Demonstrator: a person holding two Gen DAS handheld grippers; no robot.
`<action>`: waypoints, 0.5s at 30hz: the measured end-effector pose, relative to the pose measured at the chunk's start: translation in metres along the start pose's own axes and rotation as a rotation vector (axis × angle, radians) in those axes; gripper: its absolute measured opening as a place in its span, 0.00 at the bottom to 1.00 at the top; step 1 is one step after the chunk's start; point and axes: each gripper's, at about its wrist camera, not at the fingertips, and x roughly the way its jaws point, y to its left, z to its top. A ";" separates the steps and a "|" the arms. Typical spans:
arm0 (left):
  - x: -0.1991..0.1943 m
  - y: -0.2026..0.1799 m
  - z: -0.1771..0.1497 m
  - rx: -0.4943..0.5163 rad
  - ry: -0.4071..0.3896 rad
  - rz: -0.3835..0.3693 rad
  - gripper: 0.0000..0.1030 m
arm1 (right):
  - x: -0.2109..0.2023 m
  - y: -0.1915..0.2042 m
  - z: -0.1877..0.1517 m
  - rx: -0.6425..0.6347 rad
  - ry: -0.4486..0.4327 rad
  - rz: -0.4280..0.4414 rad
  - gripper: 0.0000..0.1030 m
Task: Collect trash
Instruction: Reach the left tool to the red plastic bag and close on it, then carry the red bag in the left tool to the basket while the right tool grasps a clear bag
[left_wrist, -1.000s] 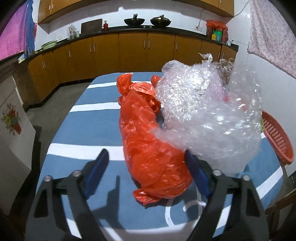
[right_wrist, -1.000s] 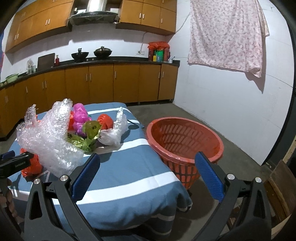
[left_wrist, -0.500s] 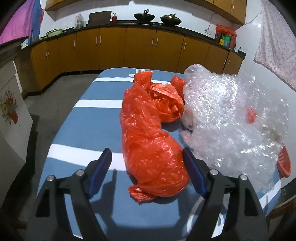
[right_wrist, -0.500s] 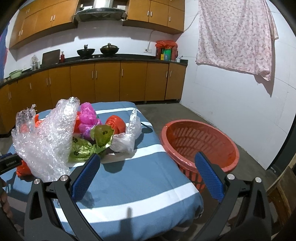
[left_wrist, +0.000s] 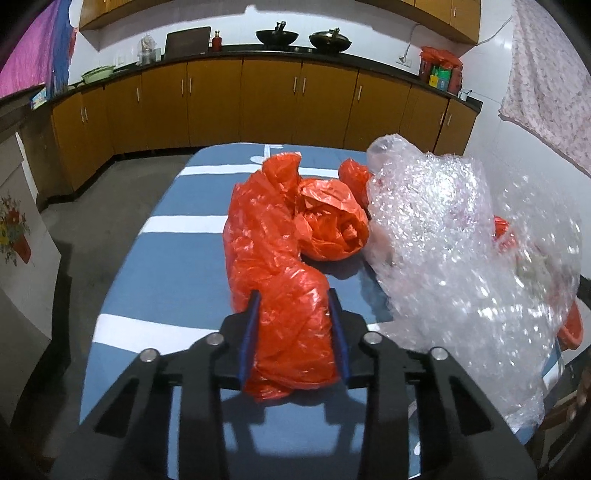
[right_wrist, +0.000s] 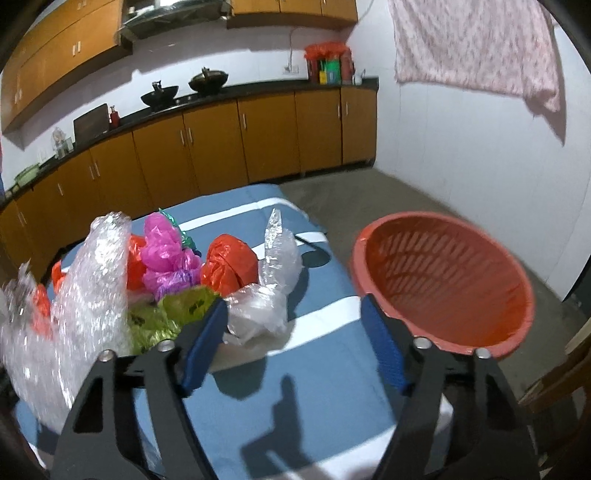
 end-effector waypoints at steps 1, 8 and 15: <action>-0.001 0.001 0.001 0.000 -0.004 0.004 0.31 | 0.003 0.000 0.001 0.006 0.003 0.001 0.65; -0.004 0.010 0.004 -0.010 -0.024 0.029 0.28 | 0.044 -0.003 0.008 0.049 0.108 0.004 0.60; -0.006 0.009 0.004 0.005 -0.038 0.032 0.22 | 0.071 0.005 0.005 0.043 0.200 0.044 0.51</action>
